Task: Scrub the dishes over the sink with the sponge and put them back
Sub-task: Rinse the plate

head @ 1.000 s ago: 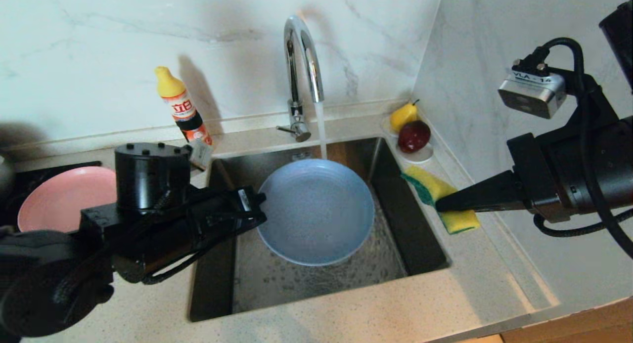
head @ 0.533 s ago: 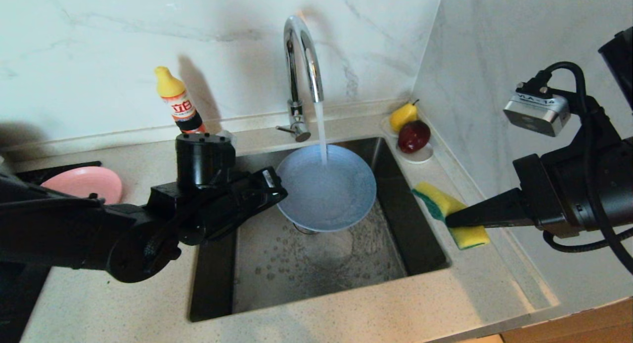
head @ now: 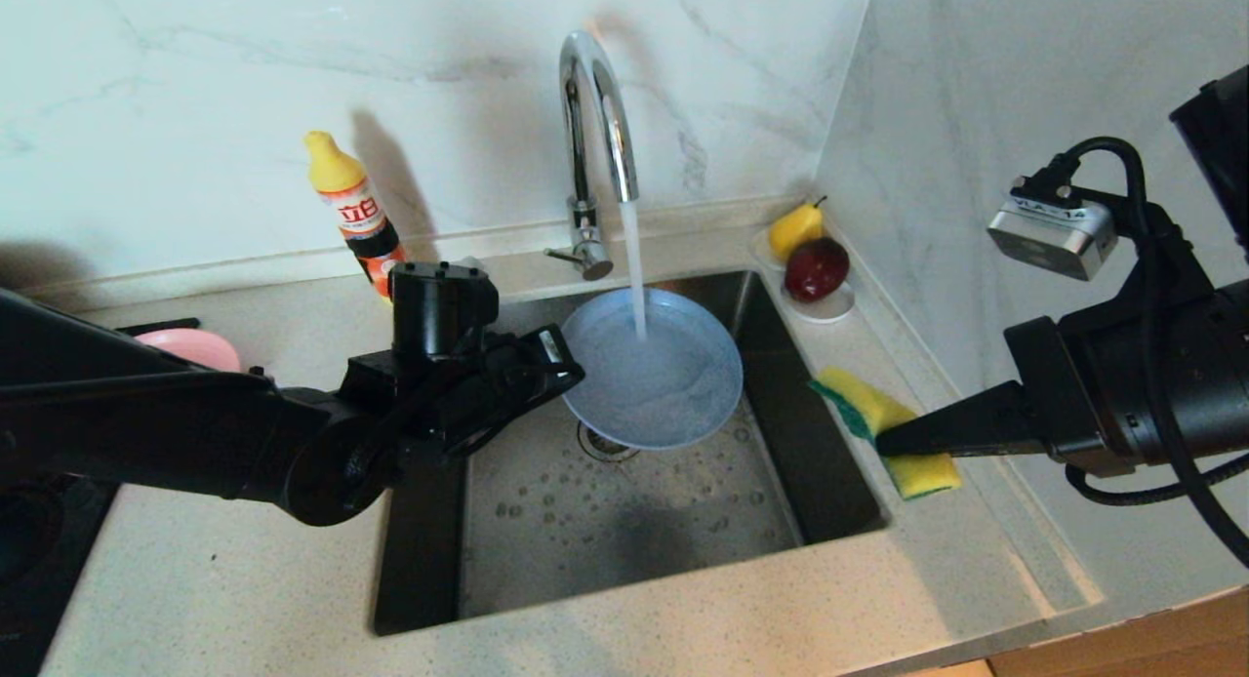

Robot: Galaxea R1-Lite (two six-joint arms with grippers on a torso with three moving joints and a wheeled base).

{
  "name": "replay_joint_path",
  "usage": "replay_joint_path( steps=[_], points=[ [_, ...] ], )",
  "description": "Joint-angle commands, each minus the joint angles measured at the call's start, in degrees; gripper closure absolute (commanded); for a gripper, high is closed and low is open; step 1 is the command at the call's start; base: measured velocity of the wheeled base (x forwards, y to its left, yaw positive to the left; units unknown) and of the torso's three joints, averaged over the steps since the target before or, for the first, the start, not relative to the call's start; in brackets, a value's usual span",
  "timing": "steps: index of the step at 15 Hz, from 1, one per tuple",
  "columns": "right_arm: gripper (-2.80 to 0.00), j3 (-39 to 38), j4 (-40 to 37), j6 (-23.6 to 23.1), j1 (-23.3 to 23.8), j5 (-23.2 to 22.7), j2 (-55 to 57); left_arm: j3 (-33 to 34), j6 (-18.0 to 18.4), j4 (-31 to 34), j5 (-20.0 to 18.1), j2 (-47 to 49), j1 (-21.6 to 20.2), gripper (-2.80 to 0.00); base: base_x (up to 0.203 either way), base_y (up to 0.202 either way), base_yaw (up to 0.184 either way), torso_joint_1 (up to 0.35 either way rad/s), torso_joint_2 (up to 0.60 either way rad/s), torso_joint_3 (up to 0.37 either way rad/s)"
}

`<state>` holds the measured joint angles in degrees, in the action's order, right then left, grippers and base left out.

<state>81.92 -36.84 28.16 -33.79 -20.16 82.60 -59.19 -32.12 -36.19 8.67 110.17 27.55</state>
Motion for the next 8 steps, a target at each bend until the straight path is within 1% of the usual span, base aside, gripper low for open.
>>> replay_joint_path(
  steps=[1, 2, 4, 5, 7, 8],
  points=[
    [0.00, -0.8, 0.8, 0.1, 0.0, -0.3, 0.1, 1.3, 0.4, 0.0, 0.7, -1.0, -1.2, 0.00, 0.000, 0.000, 0.000, 0.000, 0.00, 0.000],
    [0.00, -1.2, 0.9, 0.2, 0.0, -0.4, 0.2, 2.5, 1.6, -0.1, 0.7, -1.9, -1.9, 0.00, 0.000, 0.000, 0.000, 0.000, 0.00, 0.000],
    [0.00, -1.5, 0.9, 0.1, 0.0, -0.5, 0.3, 5.1, 6.8, -0.6, 1.1, -3.8, -3.1, 0.00, 0.000, 0.000, 0.000, 0.000, 0.00, 0.000],
    [0.00, -1.4, 0.9, 0.1, 0.0, -0.5, 0.4, 5.8, 8.8, -0.6, 1.8, -4.9, -3.9, 0.00, 0.000, 0.000, 0.000, 0.000, 0.00, 0.000],
    [0.00, -1.5, 0.9, 0.1, 0.0, -0.4, 0.6, 6.8, 14.2, -1.0, 4.7, -6.9, -6.2, 0.00, 0.000, 0.000, 0.000, 0.000, 0.00, 0.000],
    [0.00, -1.7, 0.9, 0.1, 0.0, -0.5, 0.7, 8.1, 17.0, -2.4, 5.4, -7.9, -7.4, 0.00, 0.000, 0.000, 0.000, 0.000, 0.00, 0.000]
  ],
)
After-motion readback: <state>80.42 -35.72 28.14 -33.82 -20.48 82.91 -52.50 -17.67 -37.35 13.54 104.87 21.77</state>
